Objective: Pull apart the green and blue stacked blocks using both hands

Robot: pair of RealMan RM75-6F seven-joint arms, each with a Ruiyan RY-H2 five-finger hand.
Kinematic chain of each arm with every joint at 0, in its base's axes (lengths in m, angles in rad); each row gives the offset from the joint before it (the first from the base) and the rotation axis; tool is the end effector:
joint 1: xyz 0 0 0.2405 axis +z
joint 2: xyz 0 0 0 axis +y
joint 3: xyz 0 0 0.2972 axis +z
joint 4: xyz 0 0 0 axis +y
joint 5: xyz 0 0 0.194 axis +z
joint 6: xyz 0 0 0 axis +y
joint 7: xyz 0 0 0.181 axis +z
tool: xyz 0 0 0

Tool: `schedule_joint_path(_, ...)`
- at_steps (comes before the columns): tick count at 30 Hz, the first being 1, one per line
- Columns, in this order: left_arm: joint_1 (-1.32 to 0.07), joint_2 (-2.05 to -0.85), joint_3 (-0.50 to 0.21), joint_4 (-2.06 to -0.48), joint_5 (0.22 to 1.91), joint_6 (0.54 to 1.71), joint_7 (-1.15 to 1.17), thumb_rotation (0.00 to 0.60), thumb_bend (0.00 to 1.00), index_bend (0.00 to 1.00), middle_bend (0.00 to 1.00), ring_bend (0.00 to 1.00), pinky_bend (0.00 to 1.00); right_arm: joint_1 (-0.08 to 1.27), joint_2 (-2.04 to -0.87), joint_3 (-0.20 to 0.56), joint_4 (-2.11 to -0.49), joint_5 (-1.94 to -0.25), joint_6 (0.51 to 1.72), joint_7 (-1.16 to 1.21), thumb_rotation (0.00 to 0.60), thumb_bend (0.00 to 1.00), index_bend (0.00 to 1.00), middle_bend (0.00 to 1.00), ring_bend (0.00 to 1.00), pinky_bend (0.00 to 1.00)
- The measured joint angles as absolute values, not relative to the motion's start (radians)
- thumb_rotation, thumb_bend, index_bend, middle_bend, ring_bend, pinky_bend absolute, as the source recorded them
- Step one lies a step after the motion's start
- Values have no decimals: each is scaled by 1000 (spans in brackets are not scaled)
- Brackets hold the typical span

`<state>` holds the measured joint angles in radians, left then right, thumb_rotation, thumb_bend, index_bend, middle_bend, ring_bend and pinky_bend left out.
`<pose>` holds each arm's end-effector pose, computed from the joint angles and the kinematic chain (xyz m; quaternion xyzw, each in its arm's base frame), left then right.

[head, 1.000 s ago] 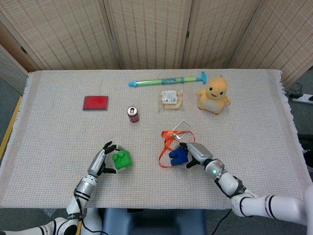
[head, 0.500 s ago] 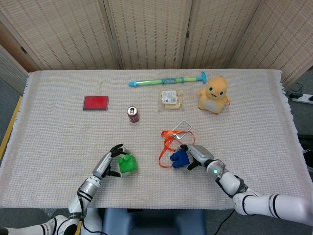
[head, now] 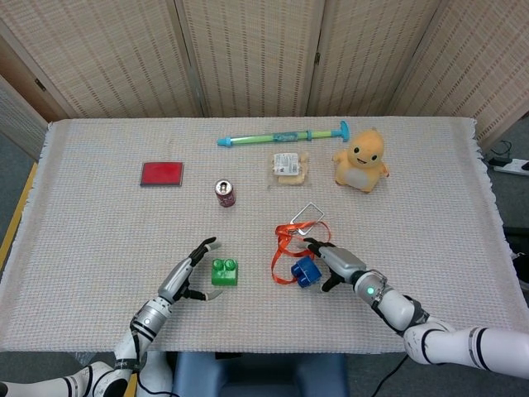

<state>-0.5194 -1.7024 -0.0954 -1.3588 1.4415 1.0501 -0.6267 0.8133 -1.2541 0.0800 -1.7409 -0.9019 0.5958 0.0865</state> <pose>-0.2051 0.3258 -0.0641 -0.5260 -0.6520 -0.5152 0.1811 -0.1918 -0.3590 0.0092 0.6897 -0.6247 0.2681 0.2494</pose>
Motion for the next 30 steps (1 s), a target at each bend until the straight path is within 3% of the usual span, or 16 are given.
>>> schedule_joint_path(8, -514, -1588, -88, -1450, 1477, 1081, -583, 600, 258, 135, 40, 0, 0, 756, -1183, 99, -1825, -1046, 687, 107, 600, 330, 10, 0, 0, 0)
schedule_joint_path(13, -502, -1455, -73, -1507, 1524, 1124, -509, 600, 264, 139, 40, 0, 0, 663, -1152, 72, -1841, -1247, 874, 60, 600, 329, 7, 0, 0, 0)
schedule_joint_path(18, -448, -1338, -63, -1550, 1570, 1260, -332, 600, 262, 139, 22, 0, 0, 546, -1149, 30, -1847, -1296, 1089, -125, 600, 329, 0, 0, 0, 0)
schedule_joint_path(23, -353, -1213, -39, -1589, 1578, 1380, -249, 600, 262, 125, 0, 0, 0, 441, -1195, 1, -1819, -1299, 1266, -330, 600, 329, 0, 0, 0, 0)
schedule_joint_path(27, -313, -1192, -23, -1588, 1548, 1398, -222, 600, 262, 108, 0, 0, 0, 355, -1292, -12, -1723, -1330, 1418, -433, 600, 328, 0, 0, 0, 0)
schedule_joint_path(30, -286, -1171, -14, -1617, 1504, 1394, -122, 600, 261, 85, 0, 0, 0, 321, -1337, -18, -1682, -1353, 1460, -487, 600, 329, 0, 0, 0, 0)
